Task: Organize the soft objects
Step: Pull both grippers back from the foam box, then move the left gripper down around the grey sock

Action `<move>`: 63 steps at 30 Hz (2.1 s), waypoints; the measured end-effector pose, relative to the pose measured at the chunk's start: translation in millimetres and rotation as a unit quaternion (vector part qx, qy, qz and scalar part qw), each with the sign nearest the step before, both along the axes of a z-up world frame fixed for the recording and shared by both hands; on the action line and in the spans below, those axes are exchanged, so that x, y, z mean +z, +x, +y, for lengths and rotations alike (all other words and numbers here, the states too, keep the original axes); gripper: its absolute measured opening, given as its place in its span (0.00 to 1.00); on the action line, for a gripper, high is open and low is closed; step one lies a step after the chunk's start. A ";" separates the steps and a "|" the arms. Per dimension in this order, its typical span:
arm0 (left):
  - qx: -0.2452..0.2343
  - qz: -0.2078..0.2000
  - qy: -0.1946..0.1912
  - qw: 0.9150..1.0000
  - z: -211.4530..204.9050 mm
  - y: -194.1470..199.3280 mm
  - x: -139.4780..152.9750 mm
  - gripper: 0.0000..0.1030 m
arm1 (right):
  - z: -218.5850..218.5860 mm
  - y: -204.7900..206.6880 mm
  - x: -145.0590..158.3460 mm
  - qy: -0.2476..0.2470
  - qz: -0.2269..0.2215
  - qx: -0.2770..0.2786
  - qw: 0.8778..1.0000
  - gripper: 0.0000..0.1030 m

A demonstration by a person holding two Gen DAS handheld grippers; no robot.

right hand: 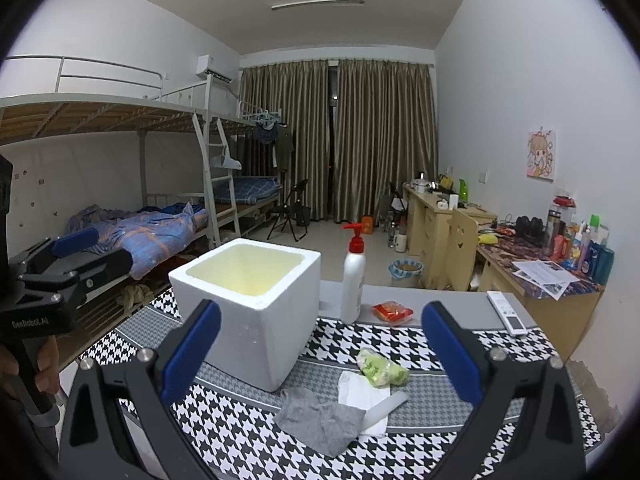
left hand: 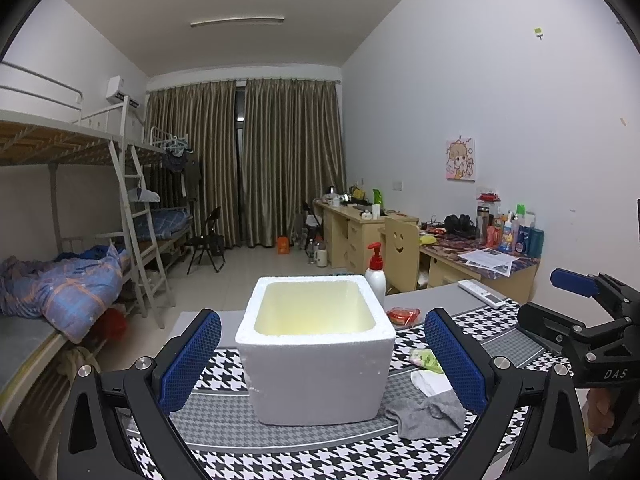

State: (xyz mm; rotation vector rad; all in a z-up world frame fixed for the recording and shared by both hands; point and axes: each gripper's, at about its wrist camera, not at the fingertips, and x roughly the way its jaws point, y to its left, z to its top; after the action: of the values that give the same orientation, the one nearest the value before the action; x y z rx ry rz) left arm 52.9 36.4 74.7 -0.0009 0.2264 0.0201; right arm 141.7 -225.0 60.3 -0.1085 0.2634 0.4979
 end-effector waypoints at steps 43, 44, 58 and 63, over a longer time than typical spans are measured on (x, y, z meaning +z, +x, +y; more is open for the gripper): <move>-0.074 0.064 -0.028 0.995 -32.8 23.9 -65.1 0.99 | -29.6 16.0 -53.2 0.006 0.054 -0.053 0.997 0.99; -0.077 0.065 -0.026 0.995 -35.7 24.8 -65.6 0.99 | -32.1 16.8 -53.6 0.008 0.056 -0.056 0.997 0.99; -0.110 0.097 -0.020 0.989 -63.9 44.6 -77.5 0.99 | -51.1 27.7 -60.0 0.004 0.076 -0.082 0.994 0.99; -0.122 0.108 -0.015 0.987 -72.5 51.8 -83.2 0.99 | -58.2 33.0 -64.1 0.006 0.085 -0.089 0.992 0.99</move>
State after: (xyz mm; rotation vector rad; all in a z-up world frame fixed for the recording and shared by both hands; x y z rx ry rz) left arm 104.6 -36.1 -8.5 -0.0009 0.4434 -0.2273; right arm 174.7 -283.2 -3.7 -0.0301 0.4320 0.3321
